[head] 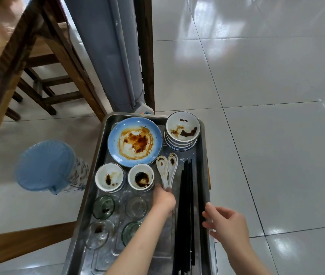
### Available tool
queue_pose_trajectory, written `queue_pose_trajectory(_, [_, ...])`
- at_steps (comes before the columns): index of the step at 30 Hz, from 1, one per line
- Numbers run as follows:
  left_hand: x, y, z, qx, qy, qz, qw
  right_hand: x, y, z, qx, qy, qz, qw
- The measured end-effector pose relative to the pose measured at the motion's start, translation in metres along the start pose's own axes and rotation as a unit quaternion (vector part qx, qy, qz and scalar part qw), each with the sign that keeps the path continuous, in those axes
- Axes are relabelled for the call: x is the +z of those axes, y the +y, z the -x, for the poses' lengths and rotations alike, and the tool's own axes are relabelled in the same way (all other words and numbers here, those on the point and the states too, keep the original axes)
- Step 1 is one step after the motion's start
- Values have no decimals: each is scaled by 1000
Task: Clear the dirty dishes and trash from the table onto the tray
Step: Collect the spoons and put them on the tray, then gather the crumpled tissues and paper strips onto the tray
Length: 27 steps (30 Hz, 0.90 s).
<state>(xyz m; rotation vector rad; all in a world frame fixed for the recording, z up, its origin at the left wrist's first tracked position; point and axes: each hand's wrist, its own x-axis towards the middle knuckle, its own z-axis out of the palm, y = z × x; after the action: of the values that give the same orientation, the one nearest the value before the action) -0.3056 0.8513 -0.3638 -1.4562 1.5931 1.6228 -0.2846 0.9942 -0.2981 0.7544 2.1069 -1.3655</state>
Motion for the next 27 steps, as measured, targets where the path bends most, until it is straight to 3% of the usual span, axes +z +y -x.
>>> queue_pose_trajectory(3, [-8,-2,14,-3,-2,-20,1000,1,-2,3,-19,-6,21,1000])
queue_pose_trajectory(6, [-24,-9,31,73,-16,-127,989,0,-8,11,-56,-13,60,997])
queue_pose_trajectory(12, [-83,-9,113,290,-75,-316,900,-5,-38,45,-154,-62,163,973])
queue_pose_trajectory(17, [-141,15,183,366,20,-389,845,-16,-76,95,-255,-119,244,928])
queue_pose_trajectory(27, [-250,49,308,435,146,-357,814,-15,-160,220,-405,-129,329,843])
